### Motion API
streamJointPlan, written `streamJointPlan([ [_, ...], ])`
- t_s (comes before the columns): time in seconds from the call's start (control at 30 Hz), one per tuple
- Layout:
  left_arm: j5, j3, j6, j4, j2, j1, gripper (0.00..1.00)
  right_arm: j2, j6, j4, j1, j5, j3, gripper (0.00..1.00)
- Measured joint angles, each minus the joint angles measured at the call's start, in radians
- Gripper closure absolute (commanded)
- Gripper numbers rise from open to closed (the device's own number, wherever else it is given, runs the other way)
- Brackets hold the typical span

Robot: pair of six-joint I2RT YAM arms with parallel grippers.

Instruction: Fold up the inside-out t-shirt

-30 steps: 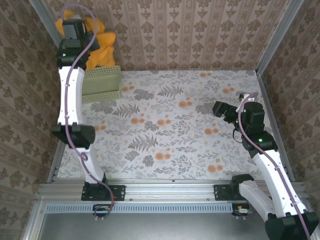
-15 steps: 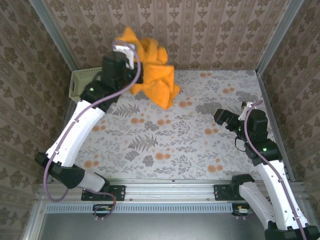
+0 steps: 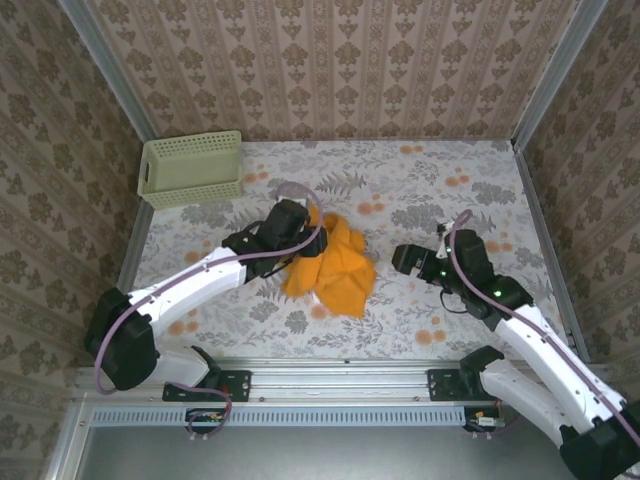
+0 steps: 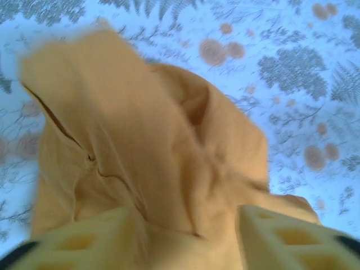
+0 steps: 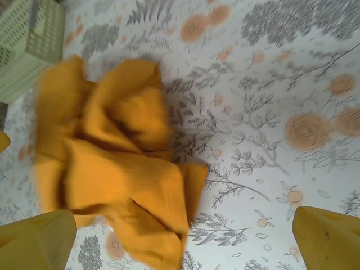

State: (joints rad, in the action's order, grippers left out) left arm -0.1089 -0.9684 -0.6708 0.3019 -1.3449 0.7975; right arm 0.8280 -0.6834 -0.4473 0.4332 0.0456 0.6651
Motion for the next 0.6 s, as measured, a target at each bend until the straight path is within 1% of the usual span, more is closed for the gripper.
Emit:
streamJointPlan([
  [0.03, 0.001, 0.031, -0.011, -0.002, 0.023, -0.008, 0.22, 0.030, -0.007, 0.013, 0.029, -0.014, 0.000, 0.00],
  [0.07, 0.003, 0.067, -0.023, -0.006, 0.056, -0.022, 0.19, 0.064, -0.017, 0.028, 0.062, -0.028, 0.000, 0.00],
  [0.2, 0.040, 0.175, -0.037, -0.020, 0.180, -0.127, 0.16, 0.190, -0.038, 0.074, 0.163, -0.076, 0.008, 0.01],
  [0.27, 0.061, 0.195, -0.032, -0.023, 0.205, -0.185, 0.14, 0.264, -0.051, 0.089, 0.208, -0.101, 0.031, 0.01],
  [0.3, 0.069, 0.196, -0.029, -0.026, 0.205, -0.197, 0.14, 0.293, -0.055, 0.094, 0.226, -0.112, 0.043, 0.02],
  [0.4, 0.114, 0.193, -0.005, -0.056, 0.172, -0.205, 0.16, 0.386, -0.071, 0.117, 0.275, -0.142, 0.087, 0.05],
  [0.5, 0.170, 0.179, 0.018, -0.085, 0.090, -0.206, 0.19, 0.465, -0.085, 0.137, 0.308, -0.155, 0.124, 0.09],
  [0.6, 0.220, 0.156, 0.031, -0.113, 0.000, -0.212, 0.24, 0.543, -0.104, 0.150, 0.332, -0.165, 0.156, 0.13],
])
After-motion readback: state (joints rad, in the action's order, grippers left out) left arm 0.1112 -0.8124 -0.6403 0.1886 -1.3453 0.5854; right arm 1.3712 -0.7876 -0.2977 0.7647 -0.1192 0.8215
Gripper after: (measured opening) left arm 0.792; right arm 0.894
